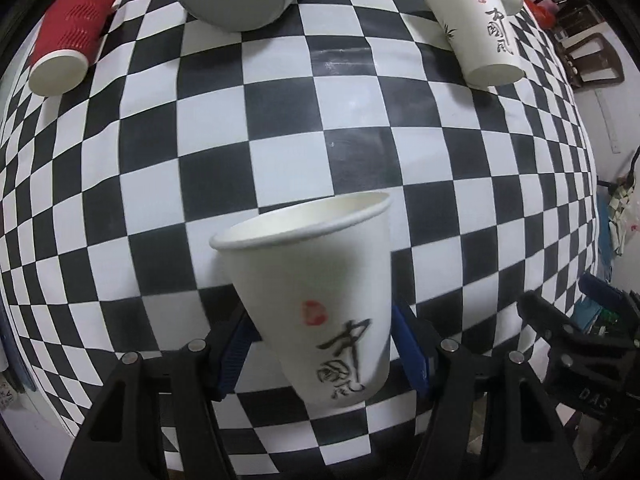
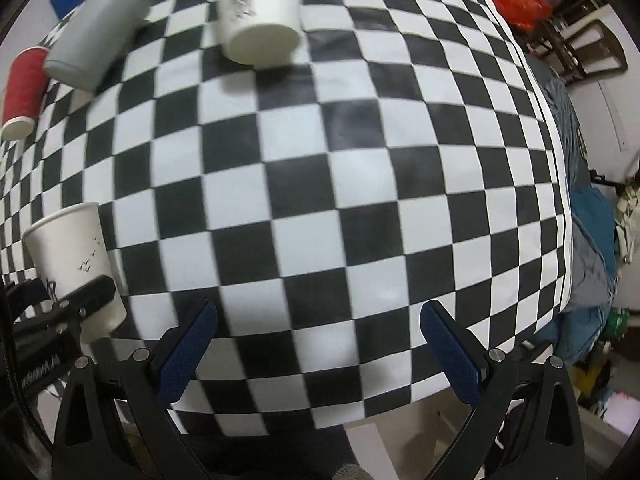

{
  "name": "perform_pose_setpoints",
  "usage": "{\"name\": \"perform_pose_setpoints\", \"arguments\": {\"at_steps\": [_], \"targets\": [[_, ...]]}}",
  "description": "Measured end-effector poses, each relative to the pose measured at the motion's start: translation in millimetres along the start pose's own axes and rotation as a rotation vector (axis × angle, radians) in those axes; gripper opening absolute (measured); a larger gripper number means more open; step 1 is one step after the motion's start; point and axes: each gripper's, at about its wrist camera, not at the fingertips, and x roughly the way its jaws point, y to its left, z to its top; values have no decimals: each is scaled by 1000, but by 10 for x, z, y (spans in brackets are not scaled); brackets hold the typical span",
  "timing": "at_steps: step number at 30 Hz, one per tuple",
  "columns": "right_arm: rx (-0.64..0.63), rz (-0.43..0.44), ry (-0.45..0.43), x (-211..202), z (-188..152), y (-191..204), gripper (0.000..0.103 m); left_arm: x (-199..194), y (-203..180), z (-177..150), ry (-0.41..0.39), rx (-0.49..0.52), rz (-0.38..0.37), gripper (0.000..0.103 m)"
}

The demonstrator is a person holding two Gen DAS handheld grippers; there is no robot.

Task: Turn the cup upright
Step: 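Carry the white cup with the left gripper toward the right tool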

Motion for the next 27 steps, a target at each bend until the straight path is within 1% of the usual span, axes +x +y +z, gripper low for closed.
{"name": "perform_pose_setpoints", "arguments": {"at_steps": [2, 5, 6, 7, 8, 9, 14, 16, 19, 21, 22, 24, 25, 27], "targets": [[-5, 4, -4, 16, 2, -46, 102, 20, 7, 33, 7, -1, 13, 63], [-21, 13, -4, 65, 36, -63, 102, 32, 22, 53, 17, -25, 8, 63], [-20, 23, 0, 79, 35, -75, 102, 32, 20, 60, 22, -25, 13, 69], [-17, 31, 0, 94, 22, -96, 102, 33, -44, 10, 21, -23, 19, 83], [-14, 34, -7, 87, 26, -113, 102, 18, -73, -21, 11, -24, 18, 88], [-15, 34, -17, 72, 33, -123, 102, -7, -81, -29, -1, -28, 16, 91], [-7, 92, -40, 13, 56, -230, 102, -165, -51, -62, -51, -76, -1, 91], [-5, 117, -48, -22, 52, -268, 102, -319, -8, -69, -85, -97, -7, 92], [-7, 184, -64, -150, 44, -301, 102, -589, 109, -199, -160, -125, 1, 92], [-13, 210, -82, -262, 29, -282, 102, -788, 215, -326, -218, -144, 38, 92], [-17, 226, -87, -292, 7, -306, 102, -824, 271, -382, -242, -149, 52, 92], [-31, 267, -86, -412, 3, -215, 102, -951, 415, -548, -302, -171, 120, 92], [-44, 286, -83, -462, -7, -157, 102, -959, 428, -593, -314, -181, 147, 92], [-73, 293, -84, -571, -63, 66, 102, -980, 566, -677, -333, -208, 197, 92]]}}
